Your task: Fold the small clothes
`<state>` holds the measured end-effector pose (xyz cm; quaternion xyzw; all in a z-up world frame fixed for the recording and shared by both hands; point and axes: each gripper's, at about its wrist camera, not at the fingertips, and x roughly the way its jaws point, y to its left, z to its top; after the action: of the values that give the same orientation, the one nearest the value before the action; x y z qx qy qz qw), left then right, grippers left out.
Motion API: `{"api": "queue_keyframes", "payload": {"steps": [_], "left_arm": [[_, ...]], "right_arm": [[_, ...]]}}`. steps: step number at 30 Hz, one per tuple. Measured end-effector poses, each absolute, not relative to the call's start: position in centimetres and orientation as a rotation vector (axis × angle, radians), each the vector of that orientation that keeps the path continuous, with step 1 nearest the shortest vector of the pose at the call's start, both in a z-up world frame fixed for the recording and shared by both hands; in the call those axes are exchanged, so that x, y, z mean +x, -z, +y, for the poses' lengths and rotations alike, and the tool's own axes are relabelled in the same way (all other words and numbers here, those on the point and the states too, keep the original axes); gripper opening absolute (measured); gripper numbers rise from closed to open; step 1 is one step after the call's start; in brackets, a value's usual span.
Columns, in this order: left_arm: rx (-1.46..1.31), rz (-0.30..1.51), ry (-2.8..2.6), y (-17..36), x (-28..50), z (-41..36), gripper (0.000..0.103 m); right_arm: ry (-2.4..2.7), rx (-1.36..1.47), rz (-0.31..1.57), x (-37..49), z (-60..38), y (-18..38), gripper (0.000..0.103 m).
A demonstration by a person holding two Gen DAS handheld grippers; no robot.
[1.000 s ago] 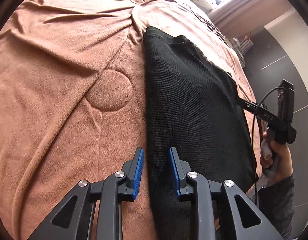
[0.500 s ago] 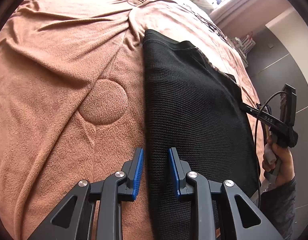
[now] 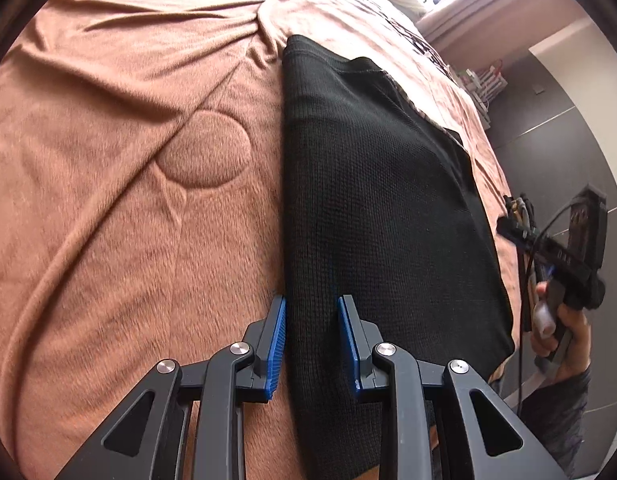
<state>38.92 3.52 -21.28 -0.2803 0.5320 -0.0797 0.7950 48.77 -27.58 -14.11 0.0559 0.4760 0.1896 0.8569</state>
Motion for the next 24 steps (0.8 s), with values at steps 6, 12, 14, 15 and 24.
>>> {"api": "queue_keyframes", "payload": {"steps": [6,12,14,15,24], "left_arm": [[-0.650,1.139,0.178,21.5,37.5,3.5,0.028],[-0.711,1.133,0.201,21.9,36.5,3.3,0.027],[-0.742,1.123,0.208,22.1,36.3,3.3,0.027],[-0.754,1.119,0.212,22.2,36.2,3.3,0.027],[-0.777,1.105,0.255,21.9,36.1,3.1,0.009]], "right_arm": [[-0.433,0.180,1.055,46.1,-30.0,15.8,0.066],[-0.502,0.267,1.091,44.2,-32.0,16.8,0.066],[-0.518,0.280,1.103,44.0,-32.2,17.0,0.066],[-0.528,0.291,1.107,43.8,-32.4,17.2,0.066],[-0.550,0.333,1.114,42.9,-32.9,17.9,0.026]]}}
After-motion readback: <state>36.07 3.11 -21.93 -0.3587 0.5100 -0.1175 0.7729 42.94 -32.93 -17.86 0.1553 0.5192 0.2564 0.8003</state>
